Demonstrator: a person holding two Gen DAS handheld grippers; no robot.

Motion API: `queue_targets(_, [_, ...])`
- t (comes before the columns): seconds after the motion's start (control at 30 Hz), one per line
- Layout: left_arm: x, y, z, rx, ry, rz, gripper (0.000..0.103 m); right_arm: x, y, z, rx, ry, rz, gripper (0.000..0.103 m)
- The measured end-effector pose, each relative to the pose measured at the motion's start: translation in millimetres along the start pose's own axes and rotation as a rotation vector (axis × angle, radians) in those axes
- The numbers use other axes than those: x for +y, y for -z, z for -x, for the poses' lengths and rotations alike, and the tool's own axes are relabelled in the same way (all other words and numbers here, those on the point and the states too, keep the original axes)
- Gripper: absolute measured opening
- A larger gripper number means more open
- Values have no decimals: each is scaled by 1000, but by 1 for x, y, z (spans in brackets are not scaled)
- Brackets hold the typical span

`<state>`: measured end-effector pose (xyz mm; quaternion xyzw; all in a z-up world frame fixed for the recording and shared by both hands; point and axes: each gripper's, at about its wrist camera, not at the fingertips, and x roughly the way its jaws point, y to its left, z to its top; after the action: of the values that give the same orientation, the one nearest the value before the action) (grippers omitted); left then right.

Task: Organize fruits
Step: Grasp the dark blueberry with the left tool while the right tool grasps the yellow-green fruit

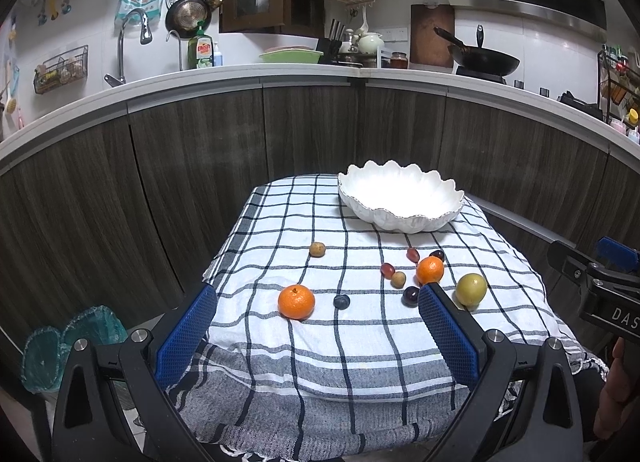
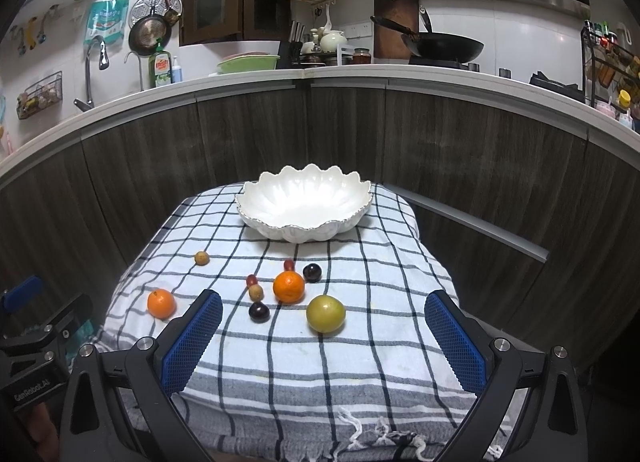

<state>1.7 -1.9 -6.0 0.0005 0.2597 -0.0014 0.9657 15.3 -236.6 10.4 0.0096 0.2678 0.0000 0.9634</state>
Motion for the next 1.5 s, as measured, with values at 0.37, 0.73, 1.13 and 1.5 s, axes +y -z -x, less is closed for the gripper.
queue_targets(0.37, [3,-6,-1,27,-13,18,103,9,-7,7,-52,17,68,103])
queue_targets(0.73, [0,-12,-17,45,-36,-8,103,19,-16,3,-78,9,108,103])
queue_targets(1.13, [-10,-20,-50,80,-36,-69,103,14,-20,-39,11,-8,88,103])
queue_targets(1.5, [-19,-23,-97,172,-20,-90,102,10,-22,-82,103,-7,73,103])
